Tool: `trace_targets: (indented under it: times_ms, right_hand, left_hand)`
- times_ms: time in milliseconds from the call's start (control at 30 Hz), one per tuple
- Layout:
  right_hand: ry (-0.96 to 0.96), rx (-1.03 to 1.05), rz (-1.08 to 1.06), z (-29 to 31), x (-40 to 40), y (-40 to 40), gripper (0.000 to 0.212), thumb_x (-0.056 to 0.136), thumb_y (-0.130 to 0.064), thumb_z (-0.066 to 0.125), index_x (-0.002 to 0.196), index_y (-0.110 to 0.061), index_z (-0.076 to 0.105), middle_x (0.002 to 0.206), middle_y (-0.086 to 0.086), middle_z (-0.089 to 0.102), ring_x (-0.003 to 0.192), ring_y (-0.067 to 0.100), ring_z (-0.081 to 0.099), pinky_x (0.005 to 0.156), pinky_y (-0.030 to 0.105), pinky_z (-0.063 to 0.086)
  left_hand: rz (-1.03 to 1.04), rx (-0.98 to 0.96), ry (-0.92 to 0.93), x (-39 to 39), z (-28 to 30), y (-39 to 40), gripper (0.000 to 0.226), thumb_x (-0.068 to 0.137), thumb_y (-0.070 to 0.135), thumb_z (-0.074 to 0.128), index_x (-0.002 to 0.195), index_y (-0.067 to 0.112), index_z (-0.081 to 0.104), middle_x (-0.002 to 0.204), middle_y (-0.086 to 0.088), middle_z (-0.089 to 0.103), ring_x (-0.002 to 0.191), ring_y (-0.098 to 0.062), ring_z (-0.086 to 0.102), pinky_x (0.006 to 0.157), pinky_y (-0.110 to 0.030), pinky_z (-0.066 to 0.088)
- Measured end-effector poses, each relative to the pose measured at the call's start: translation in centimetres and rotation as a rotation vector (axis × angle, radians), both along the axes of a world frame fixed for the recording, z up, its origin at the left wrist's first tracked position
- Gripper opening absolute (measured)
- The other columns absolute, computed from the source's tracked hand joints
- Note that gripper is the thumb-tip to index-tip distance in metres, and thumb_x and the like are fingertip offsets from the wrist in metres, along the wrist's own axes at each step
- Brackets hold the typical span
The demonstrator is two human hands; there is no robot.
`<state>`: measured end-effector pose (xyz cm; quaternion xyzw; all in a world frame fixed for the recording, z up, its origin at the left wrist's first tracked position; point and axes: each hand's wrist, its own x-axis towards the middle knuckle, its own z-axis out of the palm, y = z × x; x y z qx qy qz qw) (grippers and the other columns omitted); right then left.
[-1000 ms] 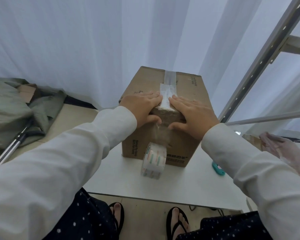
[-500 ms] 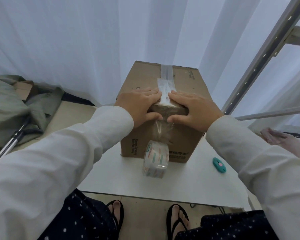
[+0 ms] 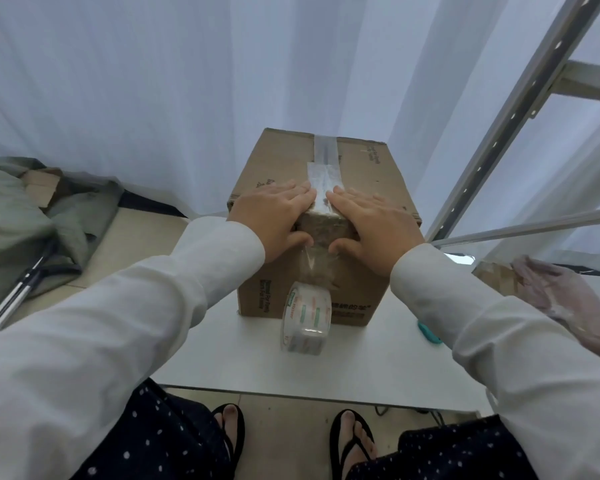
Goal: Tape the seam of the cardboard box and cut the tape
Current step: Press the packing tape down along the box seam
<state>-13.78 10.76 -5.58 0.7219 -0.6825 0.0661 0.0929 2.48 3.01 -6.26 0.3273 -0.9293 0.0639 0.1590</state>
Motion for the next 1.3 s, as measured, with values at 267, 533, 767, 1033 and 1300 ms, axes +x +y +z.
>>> trace_targets:
  times_ms: [267, 533, 767, 1033, 1300]
  right_hand:
    - [-0.011, 0.018, 0.003, 0.5, 0.0, 0.6, 0.08, 0.08, -0.054, 0.056, 0.144, -0.028, 0.016, 0.153, -0.005, 0.021, 0.14, 0.015, 0.019, 0.114, 0.035, 0.016]
    - [0.034, -0.1, -0.03, -0.8, 0.2, 0.1, 0.074, 0.08, -0.046, 0.061, 0.142, -0.025, 0.026, 0.15, -0.003, 0.032, 0.137, 0.016, 0.028, 0.113, 0.035, 0.019]
    - [0.014, -0.087, -0.029, -0.7, 0.1, 0.1, 0.079, 0.076, -0.052, 0.061, 0.142, -0.025, 0.025, 0.15, -0.003, 0.031, 0.138, 0.016, 0.026, 0.113, 0.038, 0.019]
    - [-0.002, -0.216, -0.171, -1.8, 2.3, -0.5, 0.073, 0.074, -0.061, 0.056, 0.134, -0.022, 0.038, 0.144, 0.001, 0.042, 0.133, 0.02, 0.035, 0.108, 0.046, 0.022]
    - [-0.07, 0.039, 0.061, 0.9, -1.0, 0.3, 0.071, 0.081, -0.038, 0.063, 0.141, -0.025, 0.028, 0.15, -0.001, 0.032, 0.137, 0.017, 0.028, 0.111, 0.032, 0.02]
  left_hand:
    - [0.04, 0.036, 0.003, 0.2, 0.1, 0.8, 0.088, 0.077, 0.064, 0.051, 0.147, 0.023, 0.016, 0.155, 0.006, 0.018, 0.142, -0.012, 0.015, 0.115, -0.031, 0.01]
    - [0.119, -0.083, 0.004, -0.7, -0.9, 1.0, 0.082, 0.078, 0.055, 0.059, 0.144, 0.021, 0.025, 0.153, 0.002, 0.028, 0.14, -0.016, 0.024, 0.113, -0.031, 0.017]
    - [0.1, -0.064, 0.01, -0.7, -0.6, 1.0, 0.088, 0.073, 0.06, 0.06, 0.144, 0.02, 0.026, 0.153, 0.001, 0.028, 0.14, -0.018, 0.024, 0.113, -0.033, 0.018]
    - [0.113, -0.113, -0.016, -0.8, -1.1, 0.9, 0.094, 0.071, 0.065, 0.057, 0.144, 0.015, 0.025, 0.152, -0.004, 0.029, 0.14, -0.021, 0.025, 0.113, -0.038, 0.018]
    - [0.052, 0.094, 0.112, 0.5, 0.2, 0.3, 0.079, 0.075, 0.07, 0.047, 0.141, 0.031, 0.033, 0.149, 0.013, 0.033, 0.137, -0.009, 0.029, 0.108, -0.033, 0.027]
